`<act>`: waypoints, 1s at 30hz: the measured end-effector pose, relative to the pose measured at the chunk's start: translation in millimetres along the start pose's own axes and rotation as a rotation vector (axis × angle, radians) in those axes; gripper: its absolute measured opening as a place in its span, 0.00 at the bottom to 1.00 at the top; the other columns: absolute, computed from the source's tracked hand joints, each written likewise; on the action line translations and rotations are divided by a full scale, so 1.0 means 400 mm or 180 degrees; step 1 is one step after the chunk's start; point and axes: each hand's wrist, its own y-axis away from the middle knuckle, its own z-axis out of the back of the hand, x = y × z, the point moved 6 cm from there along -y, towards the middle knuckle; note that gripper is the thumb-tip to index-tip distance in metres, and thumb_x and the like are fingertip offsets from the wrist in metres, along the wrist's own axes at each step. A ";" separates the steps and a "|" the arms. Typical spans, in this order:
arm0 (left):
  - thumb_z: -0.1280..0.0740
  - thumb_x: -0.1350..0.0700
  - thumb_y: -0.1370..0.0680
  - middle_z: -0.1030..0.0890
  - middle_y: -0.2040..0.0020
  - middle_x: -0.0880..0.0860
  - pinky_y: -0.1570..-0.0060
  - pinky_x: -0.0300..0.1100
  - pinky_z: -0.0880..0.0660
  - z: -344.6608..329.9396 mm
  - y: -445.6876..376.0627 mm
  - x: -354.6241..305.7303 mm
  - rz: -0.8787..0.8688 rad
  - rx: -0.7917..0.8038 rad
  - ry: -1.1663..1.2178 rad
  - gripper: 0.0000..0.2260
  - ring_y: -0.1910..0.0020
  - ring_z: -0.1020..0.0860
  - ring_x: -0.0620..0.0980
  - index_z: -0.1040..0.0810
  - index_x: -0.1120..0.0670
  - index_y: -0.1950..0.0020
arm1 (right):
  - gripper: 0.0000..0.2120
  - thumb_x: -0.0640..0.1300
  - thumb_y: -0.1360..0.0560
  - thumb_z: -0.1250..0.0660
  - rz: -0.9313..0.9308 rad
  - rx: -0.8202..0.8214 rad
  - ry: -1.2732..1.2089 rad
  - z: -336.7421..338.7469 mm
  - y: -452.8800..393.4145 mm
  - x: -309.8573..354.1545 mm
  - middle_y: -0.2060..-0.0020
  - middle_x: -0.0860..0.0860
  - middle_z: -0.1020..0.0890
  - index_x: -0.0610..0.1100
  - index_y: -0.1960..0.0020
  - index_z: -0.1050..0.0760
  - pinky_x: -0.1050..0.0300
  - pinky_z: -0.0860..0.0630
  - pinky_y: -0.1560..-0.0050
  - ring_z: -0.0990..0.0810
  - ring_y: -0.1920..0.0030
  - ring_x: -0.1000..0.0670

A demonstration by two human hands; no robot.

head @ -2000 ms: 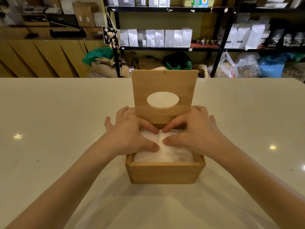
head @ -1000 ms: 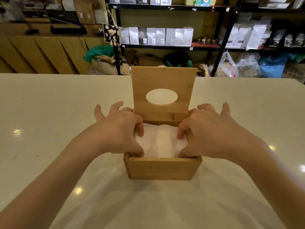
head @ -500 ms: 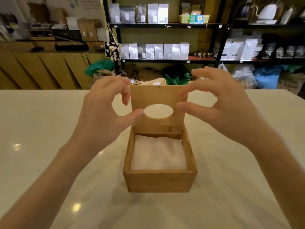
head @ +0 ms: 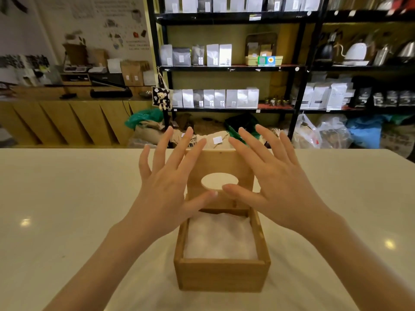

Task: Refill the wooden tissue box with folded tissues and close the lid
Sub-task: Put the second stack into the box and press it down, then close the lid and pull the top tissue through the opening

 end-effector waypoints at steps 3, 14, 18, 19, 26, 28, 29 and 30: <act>0.50 0.30 0.31 0.49 0.23 0.46 0.32 0.51 0.66 0.007 0.023 -0.009 0.0061 -0.0022 0.0087 0.35 0.26 0.61 0.47 0.53 0.40 0.27 | 0.33 0.67 0.28 0.52 -0.0001 -0.0056 0.0000 0.010 0.018 0.014 0.27 0.50 0.36 0.51 0.28 0.41 0.46 0.59 0.29 0.50 0.28 0.49; 0.60 0.37 0.23 0.53 0.24 0.44 0.30 0.49 0.65 0.030 0.169 -0.048 -0.0069 0.0052 0.0092 0.27 0.25 0.60 0.46 0.54 0.43 0.25 | 0.32 0.65 0.24 0.56 0.0011 -0.0018 0.0117 0.012 0.154 0.082 0.26 0.46 0.41 0.49 0.26 0.46 0.40 0.52 0.30 0.49 0.26 0.45; 0.61 0.40 0.22 0.51 0.23 0.47 0.30 0.53 0.62 0.015 0.230 -0.060 -0.0088 0.0164 0.0066 0.27 0.24 0.58 0.49 0.51 0.47 0.25 | 0.34 0.66 0.25 0.56 0.0053 0.0071 0.0175 -0.006 0.214 0.100 0.25 0.46 0.44 0.47 0.25 0.49 0.41 0.53 0.29 0.50 0.25 0.44; 0.61 0.40 0.22 0.51 0.23 0.48 0.30 0.54 0.62 0.010 0.243 -0.063 -0.0076 0.0191 0.0066 0.27 0.24 0.58 0.49 0.51 0.47 0.25 | 0.34 0.66 0.25 0.57 0.0065 0.0086 0.0183 -0.012 0.227 0.103 0.25 0.46 0.45 0.47 0.25 0.49 0.41 0.53 0.29 0.50 0.25 0.44; 0.61 0.42 0.22 0.46 0.24 0.51 0.31 0.56 0.62 -0.029 0.313 -0.070 -0.0023 0.0365 -0.0106 0.26 0.24 0.56 0.51 0.49 0.48 0.25 | 0.34 0.65 0.25 0.56 0.0073 0.0205 0.0210 -0.052 0.299 0.121 0.26 0.45 0.42 0.45 0.27 0.44 0.41 0.55 0.28 0.47 0.26 0.43; 0.62 0.42 0.22 0.45 0.25 0.50 0.31 0.57 0.62 -0.033 0.323 -0.072 -0.0030 0.0394 -0.0057 0.26 0.24 0.54 0.51 0.47 0.49 0.25 | 0.34 0.65 0.25 0.54 0.0103 0.0265 0.0255 -0.059 0.308 0.121 0.27 0.43 0.39 0.44 0.27 0.40 0.41 0.57 0.28 0.45 0.27 0.43; 0.62 0.42 0.21 0.45 0.25 0.50 0.32 0.58 0.62 -0.035 0.326 -0.073 -0.0037 0.0399 -0.0049 0.26 0.24 0.54 0.51 0.47 0.49 0.25 | 0.34 0.65 0.24 0.54 0.0110 0.0286 0.0254 -0.061 0.311 0.120 0.27 0.43 0.37 0.44 0.28 0.38 0.41 0.57 0.28 0.45 0.27 0.44; 0.62 0.43 0.21 0.45 0.25 0.50 0.32 0.58 0.62 -0.037 0.327 -0.073 -0.0044 0.0404 -0.0046 0.26 0.24 0.54 0.51 0.46 0.49 0.26 | 0.33 0.64 0.24 0.54 0.0104 0.0303 0.0239 -0.061 0.312 0.120 0.28 0.43 0.36 0.44 0.28 0.37 0.41 0.57 0.28 0.44 0.27 0.44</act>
